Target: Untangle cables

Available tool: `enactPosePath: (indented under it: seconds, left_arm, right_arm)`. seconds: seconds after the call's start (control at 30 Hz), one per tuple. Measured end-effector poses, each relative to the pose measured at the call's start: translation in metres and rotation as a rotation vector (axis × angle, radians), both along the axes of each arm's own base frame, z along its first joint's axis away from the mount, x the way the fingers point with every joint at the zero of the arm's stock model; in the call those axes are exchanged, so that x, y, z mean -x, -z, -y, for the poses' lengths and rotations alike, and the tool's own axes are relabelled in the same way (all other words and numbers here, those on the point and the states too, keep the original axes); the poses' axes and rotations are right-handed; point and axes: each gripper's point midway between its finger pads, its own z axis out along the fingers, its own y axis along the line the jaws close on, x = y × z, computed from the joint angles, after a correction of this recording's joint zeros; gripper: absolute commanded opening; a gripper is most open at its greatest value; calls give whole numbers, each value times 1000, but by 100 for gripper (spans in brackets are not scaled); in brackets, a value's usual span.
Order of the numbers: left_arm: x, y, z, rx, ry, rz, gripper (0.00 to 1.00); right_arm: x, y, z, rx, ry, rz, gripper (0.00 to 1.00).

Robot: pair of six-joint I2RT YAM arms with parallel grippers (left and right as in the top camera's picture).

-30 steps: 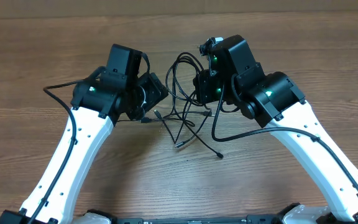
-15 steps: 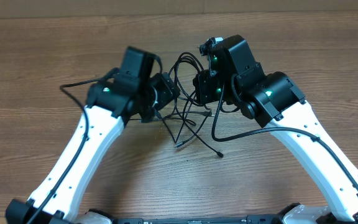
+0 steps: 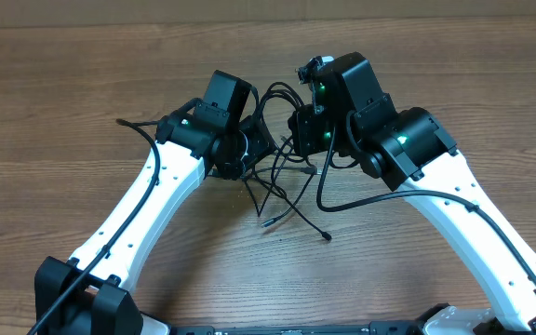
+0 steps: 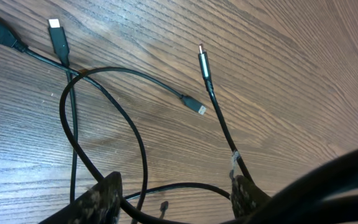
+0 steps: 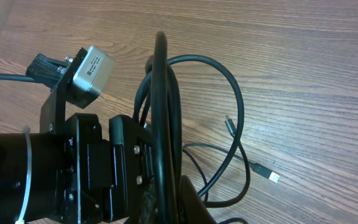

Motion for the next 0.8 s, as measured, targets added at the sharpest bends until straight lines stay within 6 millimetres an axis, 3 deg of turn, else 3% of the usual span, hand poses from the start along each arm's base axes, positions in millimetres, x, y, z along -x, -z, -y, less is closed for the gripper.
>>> enactPosePath:
  seconds: [0.33, 0.4, 0.53, 0.57, 0.7, 0.73, 0.8]
  left_arm:
    - [12, -5, 16, 95, 44, -55, 52]
    - [19, -7, 22, 138, 69, -84, 63]
    - [29, -15, 35, 224, 109, -126, 97]
    - [31, -16, 37, 239, 113, -136, 100]
    - [35, -19, 42, 272, 133, -152, 97]
    - [35, -19, 42, 276, 134, -153, 81]
    - [36, -21, 44, 286, 140, -157, 77]
  right_arm:
    - [0, 0, 0, 1, -1, -1, 4]
    - [0, 1, 1, 6, 2, -2, 4]
    - [0, 1, 3, 13, 8, -1, 4]
    - [0, 1, 3, 14, 9, -1, 4]
    - [-2, 1, 5, 18, 17, 3, 4]
    - [-2, 1, 5, 18, 18, 4, 4]
    - [-2, 1, 5, 18, 18, 4, 4]
